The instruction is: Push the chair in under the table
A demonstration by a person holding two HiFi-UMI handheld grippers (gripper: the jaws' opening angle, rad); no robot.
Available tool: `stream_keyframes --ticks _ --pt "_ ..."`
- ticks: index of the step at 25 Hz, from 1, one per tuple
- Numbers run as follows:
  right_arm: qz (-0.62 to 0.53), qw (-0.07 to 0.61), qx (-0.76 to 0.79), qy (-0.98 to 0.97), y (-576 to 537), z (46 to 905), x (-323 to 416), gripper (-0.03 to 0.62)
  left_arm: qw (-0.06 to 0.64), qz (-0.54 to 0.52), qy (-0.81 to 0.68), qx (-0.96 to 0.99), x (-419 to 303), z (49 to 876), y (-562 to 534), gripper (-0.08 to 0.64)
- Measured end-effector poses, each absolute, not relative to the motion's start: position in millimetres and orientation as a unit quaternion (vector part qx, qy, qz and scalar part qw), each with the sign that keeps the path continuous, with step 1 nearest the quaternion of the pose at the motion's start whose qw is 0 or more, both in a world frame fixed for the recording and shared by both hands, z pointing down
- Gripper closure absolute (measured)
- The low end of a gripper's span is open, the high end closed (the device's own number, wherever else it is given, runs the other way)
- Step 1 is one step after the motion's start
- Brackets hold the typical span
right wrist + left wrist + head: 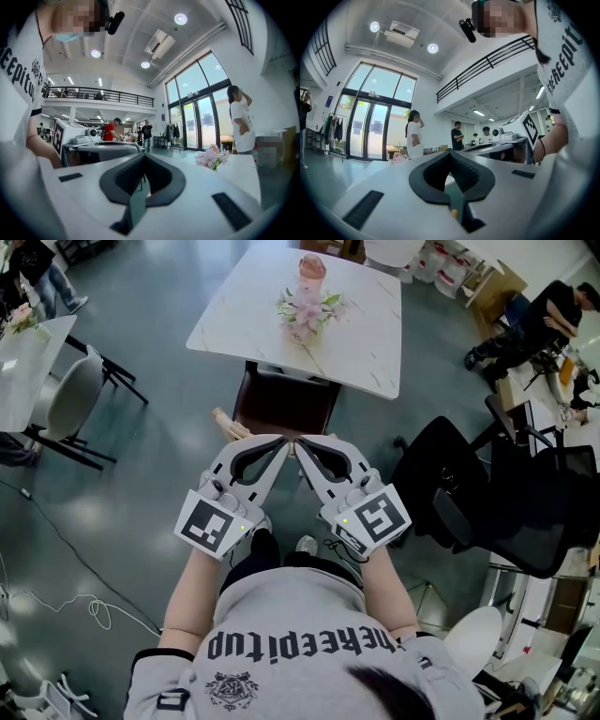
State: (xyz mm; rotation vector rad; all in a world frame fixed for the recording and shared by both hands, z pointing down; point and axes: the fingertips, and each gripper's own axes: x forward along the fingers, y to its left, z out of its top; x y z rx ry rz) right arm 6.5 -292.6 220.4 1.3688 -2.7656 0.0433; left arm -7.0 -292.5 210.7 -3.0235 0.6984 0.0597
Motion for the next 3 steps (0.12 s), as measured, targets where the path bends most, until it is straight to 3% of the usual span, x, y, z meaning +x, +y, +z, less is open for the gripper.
stream_keyframes --ticks 3 --pt "0.014 0.027 0.445 -0.895 -296.7 221.0 4.8 0.581 0.017 0.022 0.227 -0.974 -9.8 210.2 -296.7 0.545"
